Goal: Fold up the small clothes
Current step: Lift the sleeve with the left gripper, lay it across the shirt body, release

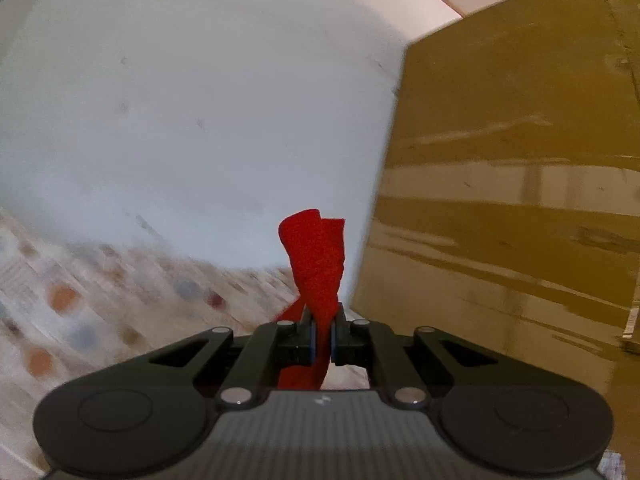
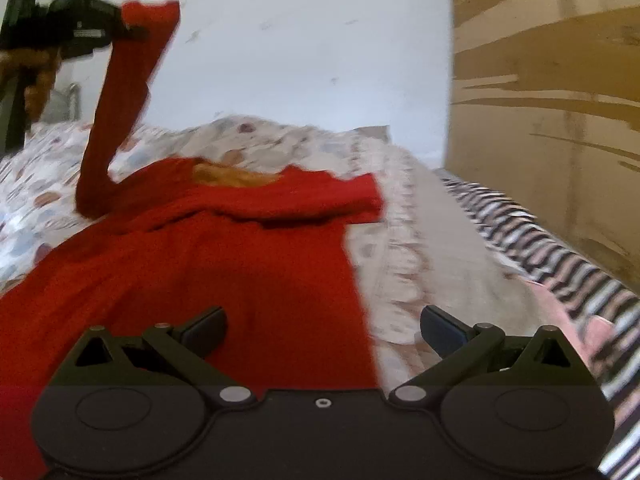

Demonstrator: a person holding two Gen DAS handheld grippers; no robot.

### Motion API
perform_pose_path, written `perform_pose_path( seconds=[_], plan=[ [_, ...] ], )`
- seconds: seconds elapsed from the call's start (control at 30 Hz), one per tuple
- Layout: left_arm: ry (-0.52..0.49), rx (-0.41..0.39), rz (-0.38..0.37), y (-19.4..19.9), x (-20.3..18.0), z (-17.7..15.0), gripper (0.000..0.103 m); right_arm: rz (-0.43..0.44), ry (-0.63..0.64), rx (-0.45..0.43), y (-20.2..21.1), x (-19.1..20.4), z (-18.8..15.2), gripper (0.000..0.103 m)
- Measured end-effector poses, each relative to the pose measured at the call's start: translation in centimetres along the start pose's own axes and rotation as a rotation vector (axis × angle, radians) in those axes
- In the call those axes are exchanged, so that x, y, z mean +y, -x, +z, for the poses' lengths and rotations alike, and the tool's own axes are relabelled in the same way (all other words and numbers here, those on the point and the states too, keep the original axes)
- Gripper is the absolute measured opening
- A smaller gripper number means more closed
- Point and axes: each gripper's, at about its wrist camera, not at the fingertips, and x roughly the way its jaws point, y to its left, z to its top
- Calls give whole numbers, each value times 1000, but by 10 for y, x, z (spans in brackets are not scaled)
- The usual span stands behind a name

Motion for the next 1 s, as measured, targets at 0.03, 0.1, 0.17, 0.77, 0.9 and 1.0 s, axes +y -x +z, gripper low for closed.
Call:
perform_pose_path(
  seconds=[0.03,0.1,0.17,0.77,0.9,1.0],
  plan=[
    [13,26,-29,-9,-8,-11,6,-13,-15,0,1,-7,-4,103],
    [29,88,-72,-24,-18,-34,5,-16,-54,-11,5,-20,-11,103],
    [23,152,-98,-35,-30,-57,5,-46,-84,-21,10,-30,-18,103],
    [115,271,-146,6,-36,-73,102,-127,-173,-63,34,-49,-21,103],
    [113,263,-27,23,-17,-54,102,-110,-167,-61,39,-45,-17,103],
    [67,272,133,32,7,-48,103,-101,-155,-56,41,-40,-16,103]
  ],
)
